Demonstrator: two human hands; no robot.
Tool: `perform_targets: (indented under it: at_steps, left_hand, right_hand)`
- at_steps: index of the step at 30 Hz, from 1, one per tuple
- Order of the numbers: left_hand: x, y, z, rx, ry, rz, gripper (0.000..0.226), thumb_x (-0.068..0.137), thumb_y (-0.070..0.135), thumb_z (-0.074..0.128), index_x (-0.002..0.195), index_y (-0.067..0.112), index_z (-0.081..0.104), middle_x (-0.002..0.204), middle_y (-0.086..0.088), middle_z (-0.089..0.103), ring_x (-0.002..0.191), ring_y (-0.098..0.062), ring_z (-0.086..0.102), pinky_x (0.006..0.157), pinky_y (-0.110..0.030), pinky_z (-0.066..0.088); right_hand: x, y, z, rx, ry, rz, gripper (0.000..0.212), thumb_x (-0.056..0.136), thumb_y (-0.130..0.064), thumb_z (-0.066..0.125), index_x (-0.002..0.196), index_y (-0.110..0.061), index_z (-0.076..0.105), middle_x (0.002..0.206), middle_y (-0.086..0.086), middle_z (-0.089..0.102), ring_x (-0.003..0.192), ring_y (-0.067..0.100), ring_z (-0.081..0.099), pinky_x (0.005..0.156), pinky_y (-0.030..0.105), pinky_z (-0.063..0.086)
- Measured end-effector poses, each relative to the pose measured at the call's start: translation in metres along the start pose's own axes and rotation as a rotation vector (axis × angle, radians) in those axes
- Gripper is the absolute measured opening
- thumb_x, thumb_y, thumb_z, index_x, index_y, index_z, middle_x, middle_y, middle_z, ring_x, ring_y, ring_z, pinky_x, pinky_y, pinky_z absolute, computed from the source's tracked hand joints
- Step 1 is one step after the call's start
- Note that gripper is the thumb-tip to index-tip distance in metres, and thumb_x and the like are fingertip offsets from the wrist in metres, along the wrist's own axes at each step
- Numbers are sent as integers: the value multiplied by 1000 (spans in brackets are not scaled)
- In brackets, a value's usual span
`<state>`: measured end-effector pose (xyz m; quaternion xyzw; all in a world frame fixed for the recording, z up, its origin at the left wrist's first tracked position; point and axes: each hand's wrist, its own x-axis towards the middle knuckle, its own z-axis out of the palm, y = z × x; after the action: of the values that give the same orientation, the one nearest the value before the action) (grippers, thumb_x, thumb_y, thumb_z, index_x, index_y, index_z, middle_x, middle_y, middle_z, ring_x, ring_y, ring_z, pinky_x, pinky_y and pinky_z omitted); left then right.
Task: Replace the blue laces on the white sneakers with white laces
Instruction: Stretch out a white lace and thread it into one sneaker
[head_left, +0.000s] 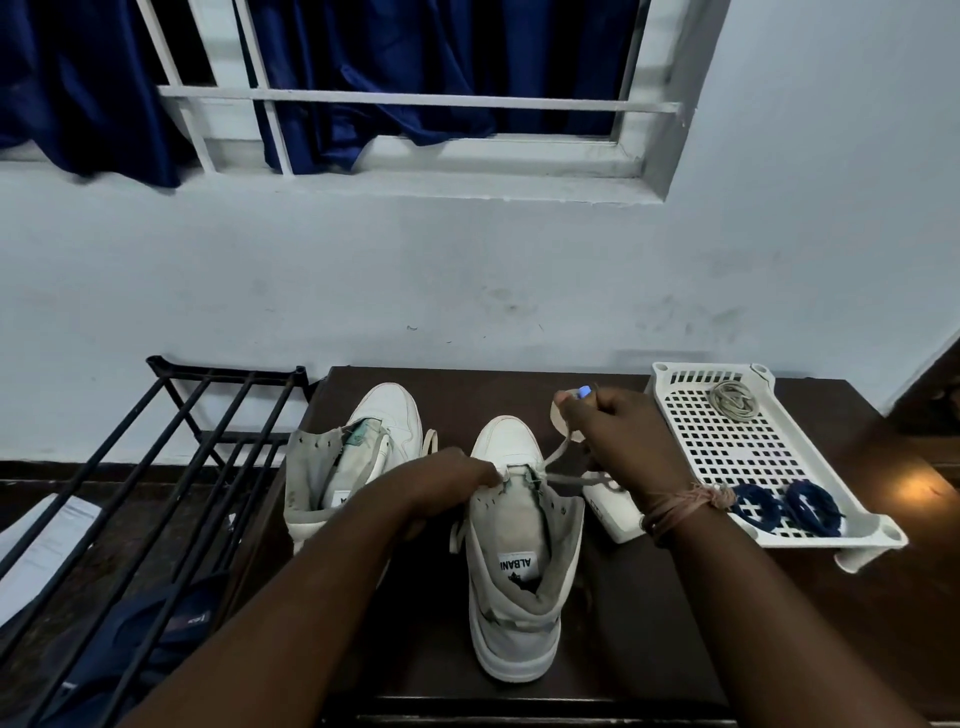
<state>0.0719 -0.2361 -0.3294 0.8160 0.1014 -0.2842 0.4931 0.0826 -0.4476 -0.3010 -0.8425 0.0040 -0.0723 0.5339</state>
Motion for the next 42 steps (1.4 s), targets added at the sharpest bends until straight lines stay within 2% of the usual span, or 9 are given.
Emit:
perform_targets:
  at_steps: [5, 8, 11, 16, 20, 25, 29, 38, 42]
  left_hand:
    - [-2, -2, 2, 45, 41, -62, 34, 76, 41, 63, 83, 8, 63, 62, -10, 59, 46, -20, 49, 51, -24, 38]
    - [2, -5, 4, -78, -29, -76, 46, 79, 45, 66, 102, 6, 74, 95, -18, 76, 74, -30, 68, 71, -33, 54]
    - [1, -4, 8, -144, -66, -104, 53, 75, 47, 70, 109, 7, 74, 99, -16, 73, 77, -28, 62, 65, -31, 50]
    - [-7, 4, 8, -240, -5, -80, 17, 89, 28, 62, 82, 13, 66, 71, -6, 62, 50, -15, 51, 48, -20, 37]
    - [-9, 17, -14, -381, 116, 98, 33, 93, 31, 62, 65, 17, 55, 57, -1, 51, 47, -16, 51, 57, -25, 38]
    - [-37, 43, -58, -530, 245, 284, 27, 101, 33, 57, 84, 14, 66, 55, 6, 45, 54, -12, 48, 60, -27, 43]
    - [-59, 66, -70, -474, 234, 363, 29, 105, 30, 50, 98, 12, 71, 61, 8, 49, 54, -8, 42, 54, -24, 34]
    - [-107, 149, -83, -246, 238, 400, 27, 101, 21, 51, 105, 10, 75, 70, 7, 61, 63, -11, 48, 57, -25, 41]
    - [-126, 173, -86, -259, 294, 485, 22, 99, 22, 56, 108, 12, 73, 76, 5, 66, 66, -11, 54, 58, -24, 43]
  right_hand:
    - [-2, 13, 5, -360, -168, 119, 49, 82, -51, 68, 64, -7, 55, 68, 11, 68, 68, 25, 67, 72, 42, 56]
    - [-11, 14, 14, -417, -353, 313, 57, 74, -66, 71, 60, -17, 46, 61, 2, 61, 56, 15, 54, 55, 32, 46]
    - [-15, 15, 17, -519, -413, 351, 40, 75, -52, 75, 73, -13, 62, 70, -1, 61, 63, 15, 55, 58, 27, 40]
    - [-12, 22, 26, -421, -273, 321, 16, 76, -17, 65, 68, -9, 54, 63, 4, 56, 58, 18, 51, 58, 28, 40]
    - [-10, 18, 26, -376, -163, 285, 25, 80, -22, 69, 68, -7, 53, 60, 3, 56, 56, 16, 52, 54, 24, 41]
    - [-6, -15, -4, -36, -126, 264, 29, 92, -23, 64, 88, 6, 67, 82, 23, 73, 58, 25, 65, 52, 29, 51]
    - [-2, -54, -27, -158, -124, 202, 40, 87, -42, 70, 79, -3, 72, 83, 14, 75, 71, 24, 67, 71, 37, 52]
    - [14, -162, -46, -456, -174, 166, 28, 88, -42, 57, 84, -16, 68, 82, 0, 66, 69, 19, 57, 57, 25, 36]
    - [11, -189, -59, -501, -192, 123, 29, 92, -35, 57, 75, -22, 77, 62, -12, 58, 59, 11, 53, 53, 25, 33]
